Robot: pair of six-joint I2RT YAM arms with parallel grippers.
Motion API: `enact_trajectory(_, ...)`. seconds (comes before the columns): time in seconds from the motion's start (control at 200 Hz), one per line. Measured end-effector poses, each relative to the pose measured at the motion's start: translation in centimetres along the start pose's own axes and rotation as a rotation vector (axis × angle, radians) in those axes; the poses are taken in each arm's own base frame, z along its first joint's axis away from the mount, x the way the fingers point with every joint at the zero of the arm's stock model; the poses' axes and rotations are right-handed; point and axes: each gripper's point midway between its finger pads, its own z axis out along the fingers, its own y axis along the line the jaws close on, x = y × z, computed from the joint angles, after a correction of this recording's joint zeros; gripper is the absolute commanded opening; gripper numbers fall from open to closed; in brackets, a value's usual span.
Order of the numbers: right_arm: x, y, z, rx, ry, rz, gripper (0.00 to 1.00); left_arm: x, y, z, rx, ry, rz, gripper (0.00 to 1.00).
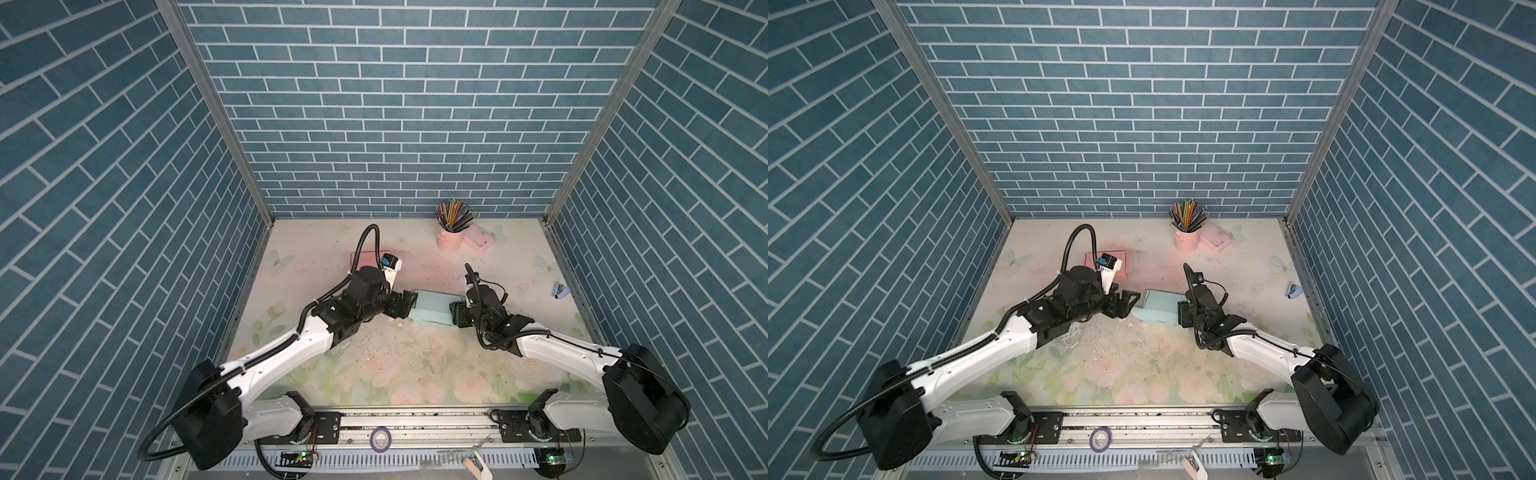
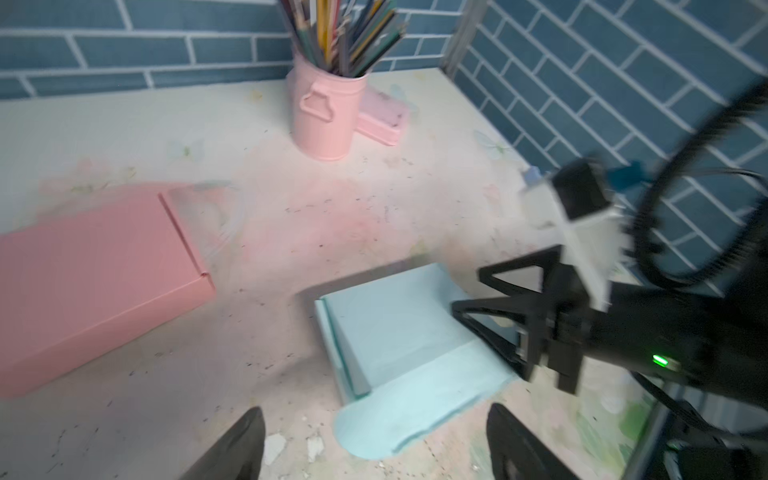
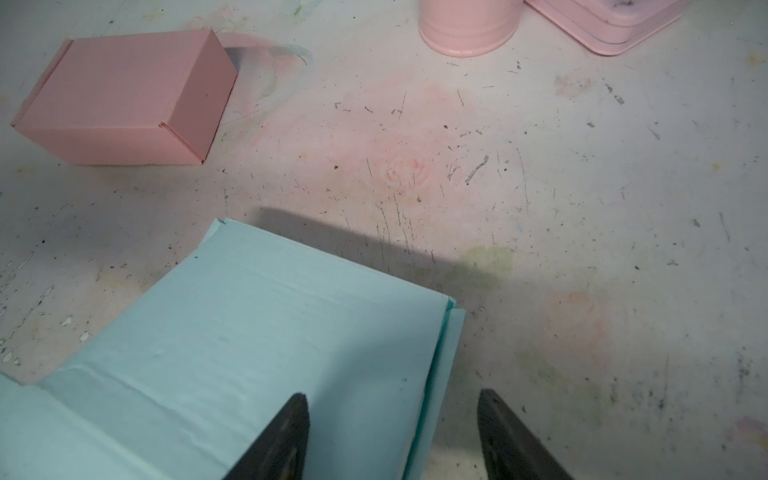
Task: Fold the paper box
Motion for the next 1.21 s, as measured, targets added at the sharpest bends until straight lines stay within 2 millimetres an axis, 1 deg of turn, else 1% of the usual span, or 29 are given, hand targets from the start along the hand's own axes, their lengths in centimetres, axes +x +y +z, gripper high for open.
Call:
enact_trajectory(0.07, 0.0, 0.1, 0.0, -0.003, 0.0, 0.0, 0.65, 1.4, 1.9, 2.0, -0.034, 0.062, -0.04, 0.84)
enact_trajectory(0.135, 0.0, 0.1, 0.0, -0.005, -0.001, 0.001, 0.65, 2.8, 2.9, 3.8, -0.046, 0.121, -0.06, 0.84)
enact_trajectory(0.235, 0.0, 0.1, 0.0, -0.006, -0.001, 0.001, 0.65, 4.2, 3.3, 6.0, -0.043, 0.177, -0.074, 0.84)
enact_trajectory(0.315, 0.0, 0.2, 0.0, -0.009, 0.001, 0.001, 0.65, 4.6, 3.3, 6.9, -0.031, 0.189, -0.08, 0.84)
enact_trajectory(0.535, 0.0, 0.3, 0.0, -0.017, 0.004, 0.001, 0.63, 4.4, 2.7, 7.7, 0.013, 0.174, -0.083, 0.83)
enact_trajectory(0.8, 0.5, 0.1, -0.4, -0.026, -0.003, 0.01, 0.63, 5.9, 2.6, 9.0, 0.03, 0.209, -0.099, 0.78)
enact_trajectory(1.08, 1.8, -0.5, -0.6, -0.024, 0.001, 0.037, 0.63, 7.0, 1.8, 9.1, 0.046, 0.22, -0.089, 0.74)
enact_trajectory(1.205, 2.0, -0.6, -0.5, -0.025, 0.002, 0.048, 0.63, 7.5, 1.7, 9.1, 0.048, 0.227, -0.088, 0.73)
